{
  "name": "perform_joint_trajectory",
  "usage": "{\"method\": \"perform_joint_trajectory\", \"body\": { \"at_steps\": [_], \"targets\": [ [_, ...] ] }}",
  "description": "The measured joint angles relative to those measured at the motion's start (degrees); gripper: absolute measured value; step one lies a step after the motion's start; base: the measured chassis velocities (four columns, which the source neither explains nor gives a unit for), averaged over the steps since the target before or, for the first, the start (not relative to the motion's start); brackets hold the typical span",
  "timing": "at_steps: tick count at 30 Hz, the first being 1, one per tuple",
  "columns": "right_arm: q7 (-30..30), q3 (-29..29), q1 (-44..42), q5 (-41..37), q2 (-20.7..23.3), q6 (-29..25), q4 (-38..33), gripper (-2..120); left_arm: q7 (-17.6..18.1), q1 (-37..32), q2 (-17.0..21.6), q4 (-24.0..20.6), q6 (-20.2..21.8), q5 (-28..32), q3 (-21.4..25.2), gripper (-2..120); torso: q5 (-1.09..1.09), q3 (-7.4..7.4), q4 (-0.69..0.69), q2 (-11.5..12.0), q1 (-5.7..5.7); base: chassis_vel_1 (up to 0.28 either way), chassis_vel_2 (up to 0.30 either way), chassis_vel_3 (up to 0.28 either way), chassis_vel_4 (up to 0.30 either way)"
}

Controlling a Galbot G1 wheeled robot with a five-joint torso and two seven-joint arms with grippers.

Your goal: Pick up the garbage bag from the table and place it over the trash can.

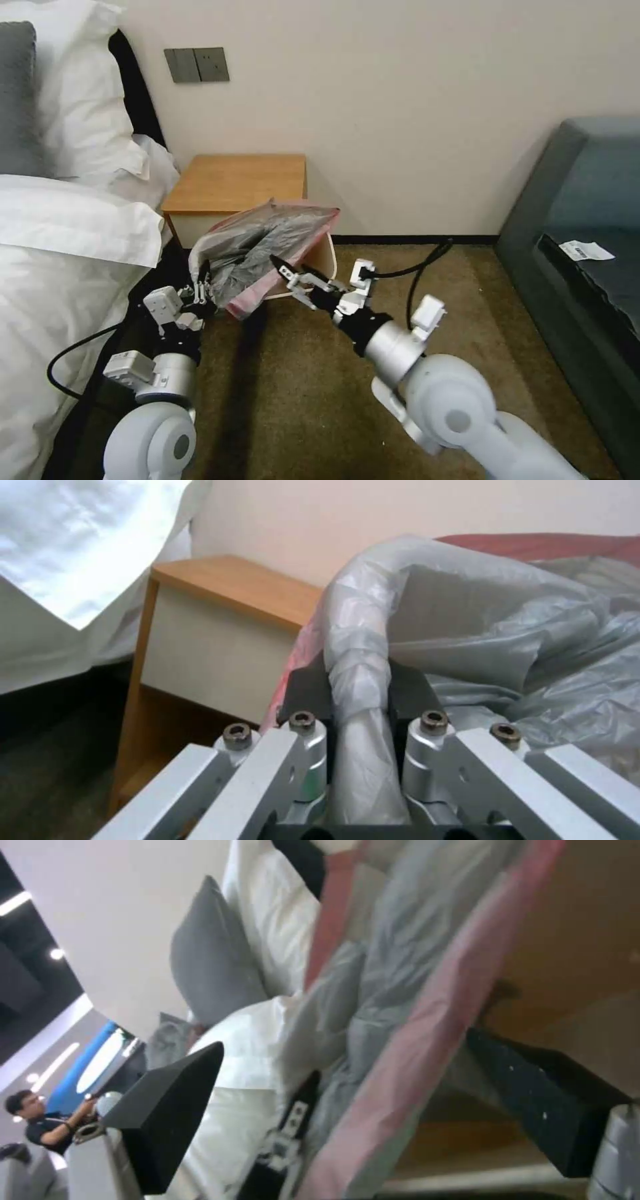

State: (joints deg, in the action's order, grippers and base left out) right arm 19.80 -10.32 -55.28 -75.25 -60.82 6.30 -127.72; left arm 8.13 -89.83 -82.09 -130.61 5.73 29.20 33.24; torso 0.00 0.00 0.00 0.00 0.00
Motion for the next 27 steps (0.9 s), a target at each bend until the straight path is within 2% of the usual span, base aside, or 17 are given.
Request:
{"method": "perform_joint_trajectory", "body": {
  "at_steps": [9,13,14,17,18,21,22,25,26,27],
  "targets": [
    [-0.3,-1.0,2.7,2.2,-1.5,-0.5,4.4,92,-0.3,-1.3,-0.7,-0.9,-0.5,-0.8,0.0,11,0.0,0.0,0.0,0.0,0.0,0.0,0.0,0.0,0.0],
    [-0.4,-1.0,2.8,3.6,-1.8,-0.9,4.9,74,-0.3,-1.1,-0.5,-0.9,-0.5,-0.8,0.3,11,0.0,0.0,0.0,0.0,0.0,0.0,0.0,0.0,0.0],
    [-0.4,-1.0,2.8,3.6,-1.8,-0.9,4.9,74,-0.3,-1.1,-0.5,-0.9,-0.5,-0.8,0.3,11,0.0,0.0,0.0,0.0,0.0,0.0,0.0,0.0,0.0],
    [-0.7,-0.7,2.7,4.3,-1.5,-1.2,4.7,60,-0.1,-0.9,-0.4,-0.8,-0.5,-0.7,0.3,11,0.0,0.0,0.0,0.0,0.0,0.0,0.0,0.0,0.0],
    [-0.7,-0.7,2.7,4.3,-1.5,-1.2,4.7,60,-0.1,-0.9,-0.4,-0.8,-0.5,-0.7,0.3,11,0.0,0.0,0.0,0.0,0.0,0.0,0.0,0.0,0.0],
    [-0.8,-0.6,2.5,5.1,-1.2,-1.6,4.5,45,0.0,-0.8,-0.4,-0.8,-0.4,-0.7,0.3,11,0.0,0.0,0.0,0.0,0.0,0.0,0.0,0.0,0.0],
    [-0.8,-0.6,2.5,5.1,-1.2,-1.6,4.5,45,0.0,-0.8,-0.4,-0.8,-0.4,-0.7,0.3,11,0.0,0.0,0.0,0.0,0.0,0.0,0.0,0.0,0.0],
    [-1.0,-0.5,2.3,5.7,-1.1,-1.8,4.4,31,0.0,-0.8,-0.3,-0.8,-0.3,-0.7,0.4,11,0.0,0.0,0.0,0.0,0.0,0.0,0.0,0.0,0.0],
    [-1.0,-0.5,2.3,5.7,-1.1,-1.8,4.4,31,0.0,-0.8,-0.3,-0.8,-0.3,-0.7,0.4,11,0.0,0.0,0.0,0.0,0.0,0.0,0.0,0.0,0.0],
    [-1.2,-0.5,2.3,5.9,-1.1,-1.9,4.4,25,0.0,-0.8,-0.3,-0.8,-0.3,-0.7,0.4,11,0.0,0.0,0.0,0.0,0.0,0.0,0.0,0.0,0.0]
  ]
}}
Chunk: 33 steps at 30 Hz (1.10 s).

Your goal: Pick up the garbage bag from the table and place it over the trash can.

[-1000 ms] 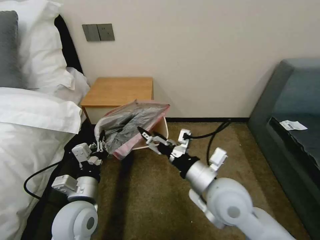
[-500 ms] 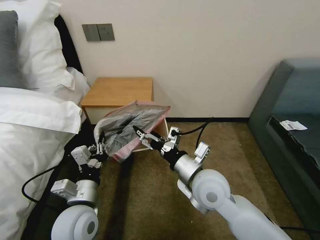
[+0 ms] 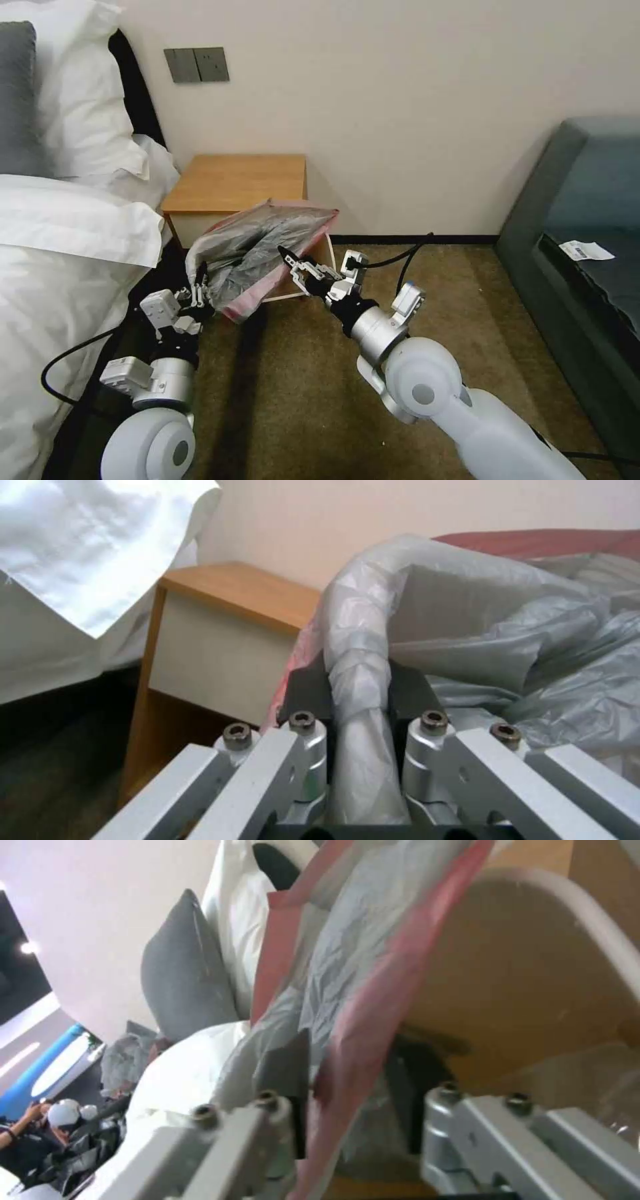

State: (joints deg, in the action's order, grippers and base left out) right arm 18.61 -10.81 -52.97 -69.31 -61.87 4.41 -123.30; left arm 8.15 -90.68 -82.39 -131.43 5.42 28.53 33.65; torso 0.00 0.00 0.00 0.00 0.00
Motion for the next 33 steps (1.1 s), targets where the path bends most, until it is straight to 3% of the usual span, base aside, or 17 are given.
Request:
{"method": "perform_joint_trajectory", "body": {
  "at_steps": [7,17,26,33],
  "targets": [
    [-0.5,0.1,0.2,1.0,0.2,-0.2,-0.1,0,0.1,-0.1,0.0,-0.3,0.0,0.0,0.1,11,0.0,0.0,0.0,0.0,0.0,0.0,0.0,0.0,0.0],
    [-1.1,1.9,-2.7,2.5,1.7,-0.4,-3.8,0,0.9,0.7,0.0,0.3,0.3,1.1,0.6,11,0.0,0.0,0.0,0.0,0.0,0.0,0.0,0.0,0.0],
    [-4.0,7.9,-12.6,6.4,5.8,-0.8,-10.4,0,2.0,1.5,0.2,-0.2,1.2,4.0,1.1,11,0.0,-0.01,-0.01,0.0,0.0,0.0,0.0,0.0,0.0],
    [-4.4,9.7,-17.2,9.0,6.7,-1.9,-11.5,0,2.6,1.5,0.3,-1.4,1.5,5.4,1.2,11,0.0,0.0,0.0,0.0,0.0,0.0,0.0,0.0,0.0]
  ]
}}
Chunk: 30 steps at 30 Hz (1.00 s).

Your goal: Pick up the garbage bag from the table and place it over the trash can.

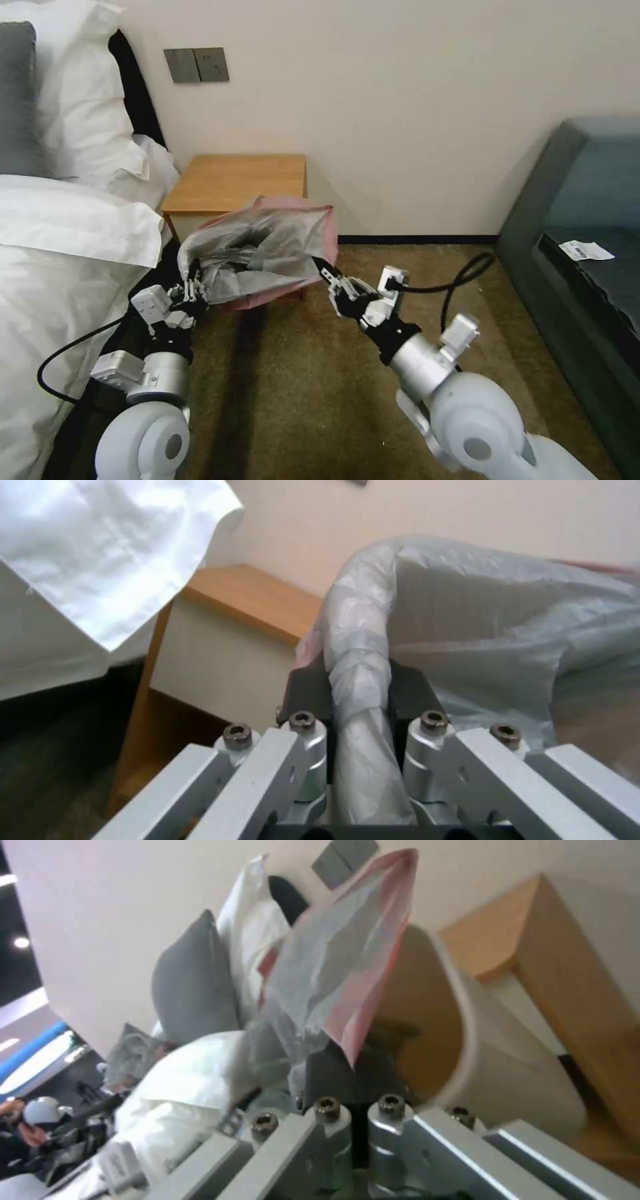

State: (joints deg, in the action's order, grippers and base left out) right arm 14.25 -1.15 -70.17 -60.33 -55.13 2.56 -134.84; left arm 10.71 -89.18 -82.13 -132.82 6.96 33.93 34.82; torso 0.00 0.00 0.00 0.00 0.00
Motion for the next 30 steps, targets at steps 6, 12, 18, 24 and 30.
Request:
{"method": "perform_joint_trajectory", "body": {
  "at_steps": [6,12,18,24,30],
  "targets": [
    [-0.8,0.8,-3.4,4.0,-0.6,-1.7,1.7,0,1.2,-1.4,0.3,-2.9,1.4,3.6,0.1,11,0.0,0.0,0.0,0.0,0.0,0.0,0.0,0.0,0.0],
    [-1.9,2.5,-3.1,6.5,-0.9,-4.0,5.6,0,2.8,-4.4,0.2,-7.9,5.6,11.8,0.0,11,0.0,0.0,0.0,0.0,0.0,0.0,0.0,0.0,0.0],
    [-2.1,3.4,-2.3,8.6,-0.9,-5.8,8.8,0,5.7,-5.2,0.6,-10.6,10.8,18.3,0.3,11,0.01,0.0,0.0,0.0,0.0,0.0,0.0,0.0,0.0],
    [-2.4,4.1,-1.5,11.9,-1.2,-7.1,12.6,0,7.0,-5.6,0.9,-10.6,12.6,20.9,0.6,11,0.0,0.0,0.0,0.0,0.0,0.0,0.0,0.0,0.0],
    [-3.8,5.5,-2.8,20.1,-0.7,-8.4,14.5,5,7.3,-5.0,1.3,-10.6,12.3,18.9,1.1,11,0.0,0.0,0.01,0.0,0.0,0.0,0.0,0.0,0.0]
  ]
}}
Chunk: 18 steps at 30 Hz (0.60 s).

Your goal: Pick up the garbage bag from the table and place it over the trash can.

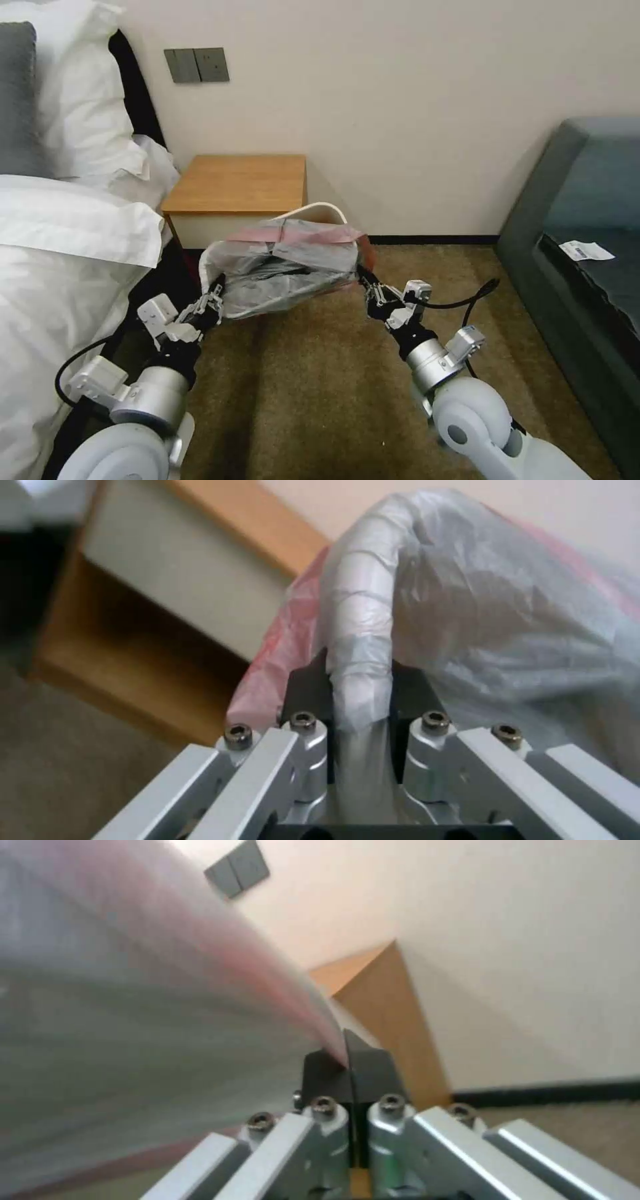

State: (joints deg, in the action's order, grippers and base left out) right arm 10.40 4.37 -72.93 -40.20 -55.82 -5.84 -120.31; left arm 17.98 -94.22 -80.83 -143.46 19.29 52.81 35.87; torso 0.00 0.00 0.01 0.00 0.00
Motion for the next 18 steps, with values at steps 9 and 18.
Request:
{"method": "perform_joint_trajectory", "body": {
  "at_steps": [9,18],
  "targets": [
    [-10.6,2.8,-7.3,14.0,1.3,-3.2,-3.2,38,0.8,2.3,2.1,1.4,-0.3,0.5,0.5,11,0.0,0.0,-0.01,0.0,0.0,0.0,0.0,0.0,0.0],
    [-20.8,9.3,-10.1,24.2,0.8,-9.1,-6.4,71,0.9,3.7,3.3,4.1,-0.3,-1.3,0.5,11,0.0,0.0,-0.01,0.0,0.0,0.0,0.0,0.0,0.0]
  ]
}}
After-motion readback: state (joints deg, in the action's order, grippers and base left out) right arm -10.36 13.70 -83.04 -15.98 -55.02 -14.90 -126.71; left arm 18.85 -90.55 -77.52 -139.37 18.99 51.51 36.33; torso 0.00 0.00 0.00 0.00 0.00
